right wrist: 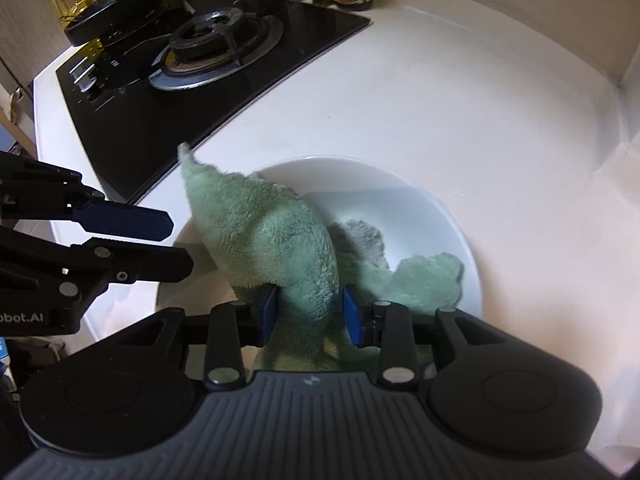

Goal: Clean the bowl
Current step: 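Lower the held towel into the bowl while the left gripper approaches the bowl rim, then grip the bowl rim with the left gripper while the right gripper wipes inside with the towel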

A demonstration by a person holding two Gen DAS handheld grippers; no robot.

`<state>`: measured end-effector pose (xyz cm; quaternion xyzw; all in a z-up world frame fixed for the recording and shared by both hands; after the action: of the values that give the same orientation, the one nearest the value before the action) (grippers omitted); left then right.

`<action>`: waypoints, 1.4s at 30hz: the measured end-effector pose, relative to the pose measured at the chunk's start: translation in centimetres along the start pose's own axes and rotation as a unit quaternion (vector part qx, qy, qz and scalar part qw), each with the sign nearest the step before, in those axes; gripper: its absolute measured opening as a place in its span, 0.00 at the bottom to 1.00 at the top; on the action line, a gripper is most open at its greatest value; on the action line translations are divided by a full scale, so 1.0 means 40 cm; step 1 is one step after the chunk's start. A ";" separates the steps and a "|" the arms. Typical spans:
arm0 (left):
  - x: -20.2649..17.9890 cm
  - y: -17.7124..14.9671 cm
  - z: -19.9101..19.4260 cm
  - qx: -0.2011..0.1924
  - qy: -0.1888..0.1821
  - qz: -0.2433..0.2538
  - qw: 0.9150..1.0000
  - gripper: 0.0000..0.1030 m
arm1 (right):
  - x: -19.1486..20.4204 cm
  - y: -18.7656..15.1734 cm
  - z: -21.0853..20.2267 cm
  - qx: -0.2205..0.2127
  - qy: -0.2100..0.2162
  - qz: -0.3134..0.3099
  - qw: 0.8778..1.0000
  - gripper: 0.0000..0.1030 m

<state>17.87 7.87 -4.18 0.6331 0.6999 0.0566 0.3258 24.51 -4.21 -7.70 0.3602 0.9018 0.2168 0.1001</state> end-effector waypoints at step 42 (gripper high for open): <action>-0.016 0.095 0.094 0.060 0.028 0.152 0.986 0.02 | 0.013 0.041 0.051 0.020 0.011 -0.061 0.998 0.17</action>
<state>23.10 6.75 -5.00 0.7488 0.6064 0.0807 0.2550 25.81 -2.13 -8.75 0.3041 0.9273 0.1962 0.0955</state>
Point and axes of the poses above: each gripper's, at about its wrist camera, not at the fingertips, and z roughly the way its jaws point, x to its left, y to its top, the point moved 1 cm from there along z, roughly the way its jaws point, and after that the axes turned 10 degrees about -y, right-handed, at the moved point
